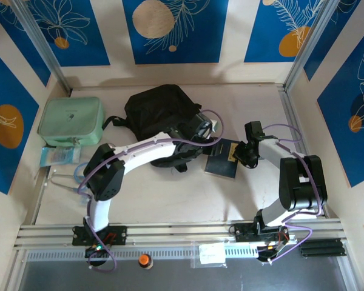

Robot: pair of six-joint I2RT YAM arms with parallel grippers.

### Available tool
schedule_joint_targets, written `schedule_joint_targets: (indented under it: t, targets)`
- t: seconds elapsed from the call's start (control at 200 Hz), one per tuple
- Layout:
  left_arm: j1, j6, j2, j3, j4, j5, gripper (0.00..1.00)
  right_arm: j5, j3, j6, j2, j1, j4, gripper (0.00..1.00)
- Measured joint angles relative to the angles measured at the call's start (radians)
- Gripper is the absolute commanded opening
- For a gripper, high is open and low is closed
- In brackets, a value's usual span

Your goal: Pack books, pencil case, and school supplies into a backpack

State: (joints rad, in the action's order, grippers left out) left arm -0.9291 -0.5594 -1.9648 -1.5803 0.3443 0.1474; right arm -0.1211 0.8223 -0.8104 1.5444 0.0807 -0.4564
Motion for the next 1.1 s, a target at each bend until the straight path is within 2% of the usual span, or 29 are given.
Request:
schedule_joint_targets:
  t: [0.145,0.285,0.595,0.74,0.855,1.1]
  targets:
    - [-0.016,-0.008,-0.103,-0.052,0.025,0.006,0.36,0.006,0.0,0.0,0.003,-0.001,0.0,0.21]
    - [-0.016,0.014,-0.18,-0.068,0.077,-0.053,0.4,0.013,0.0,0.0,0.004,-0.003,0.001,0.21]
    - [0.024,0.034,-0.198,-0.07,0.132,-0.175,0.48,0.024,0.0,0.011,0.004,-0.005,0.0,0.21]
    - [0.04,0.018,-0.2,-0.07,0.128,-0.166,0.46,0.035,0.0,0.022,0.005,-0.005,0.0,0.18]
    - [0.041,-0.008,-0.223,-0.085,0.114,-0.138,0.39,0.045,0.0,0.025,0.011,-0.005,0.002,0.17]
    - [0.041,-0.035,-0.277,-0.14,0.115,-0.13,0.39,0.067,0.0,0.03,0.018,-0.003,0.011,0.16]
